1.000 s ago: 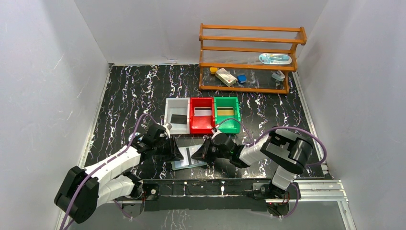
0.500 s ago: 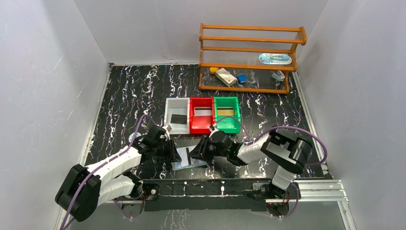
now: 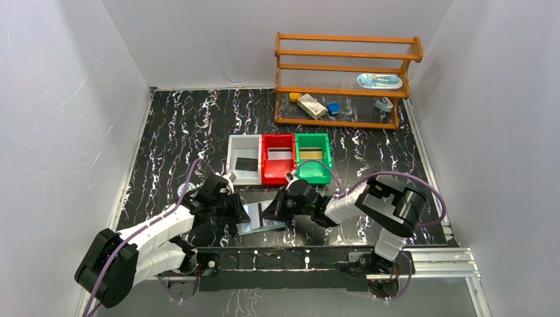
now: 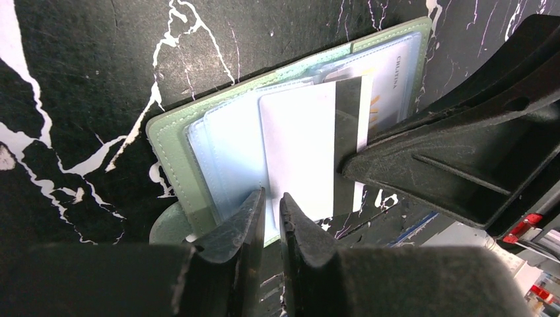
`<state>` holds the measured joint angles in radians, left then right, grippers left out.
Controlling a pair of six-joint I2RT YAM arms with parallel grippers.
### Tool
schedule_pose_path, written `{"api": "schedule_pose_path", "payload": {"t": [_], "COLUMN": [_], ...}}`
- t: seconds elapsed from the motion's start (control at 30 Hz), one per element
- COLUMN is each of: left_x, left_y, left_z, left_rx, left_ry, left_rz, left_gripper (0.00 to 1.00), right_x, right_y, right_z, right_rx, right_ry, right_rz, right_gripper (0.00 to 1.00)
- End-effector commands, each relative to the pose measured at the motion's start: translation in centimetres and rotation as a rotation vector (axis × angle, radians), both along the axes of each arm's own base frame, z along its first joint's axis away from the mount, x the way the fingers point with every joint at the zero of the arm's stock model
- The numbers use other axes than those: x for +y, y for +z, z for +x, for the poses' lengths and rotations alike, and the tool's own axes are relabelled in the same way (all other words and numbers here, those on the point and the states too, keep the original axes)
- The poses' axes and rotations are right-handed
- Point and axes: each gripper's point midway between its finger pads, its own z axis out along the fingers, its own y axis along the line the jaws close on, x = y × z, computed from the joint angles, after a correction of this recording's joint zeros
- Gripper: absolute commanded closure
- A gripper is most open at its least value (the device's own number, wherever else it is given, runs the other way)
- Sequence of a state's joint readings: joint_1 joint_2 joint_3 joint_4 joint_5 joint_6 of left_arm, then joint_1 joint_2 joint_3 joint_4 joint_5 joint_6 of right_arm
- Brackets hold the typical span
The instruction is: Take the credit cards out of the card holder
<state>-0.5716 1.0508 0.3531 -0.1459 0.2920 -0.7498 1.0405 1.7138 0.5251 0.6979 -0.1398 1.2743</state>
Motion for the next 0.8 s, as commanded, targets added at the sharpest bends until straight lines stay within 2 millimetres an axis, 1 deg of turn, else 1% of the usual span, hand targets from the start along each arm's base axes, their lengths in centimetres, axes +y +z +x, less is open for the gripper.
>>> {"api": "schedule_pose_path", "payload": {"t": [0.0,0.2,0.33,0.5,0.67,0.77], "left_x": [1.7,1.5,1.7,1.7,1.7,1.9], "left_y": [-1.4,-0.6,-0.3,-0.6,-0.8,-0.9], "left_z": [-0.8,-0.2,0.2,0.1,-0.1,-0.2], "left_rx": [0.021,-0.018,-0.033,-0.019,-0.011,-0.008], "left_ry": [0.028,0.06,0.068,0.066,0.061,0.062], "left_rz": [0.076,0.053,0.065,0.072,0.073,0.082], "left_gripper": [0.86,0.87,0.87,0.87,0.87,0.87], "right_x": [-0.3,-0.7,-0.9,-1.4,-2.1,-2.0], "right_y": [1.2,1.2,1.7,3.0,3.2,4.3], "right_z": [0.7,0.8,0.7,0.8,1.0,0.9], "right_rx": [-0.059,-0.068,-0.081,-0.096,-0.093,-0.083], "right_ry": [-0.019,-0.025,-0.028,-0.049,-0.076,-0.092], "right_rz": [0.019,0.004,0.019,0.044,0.027,0.068], "right_gripper": [0.93,1.0,1.0,1.0,1.0,1.0]}}
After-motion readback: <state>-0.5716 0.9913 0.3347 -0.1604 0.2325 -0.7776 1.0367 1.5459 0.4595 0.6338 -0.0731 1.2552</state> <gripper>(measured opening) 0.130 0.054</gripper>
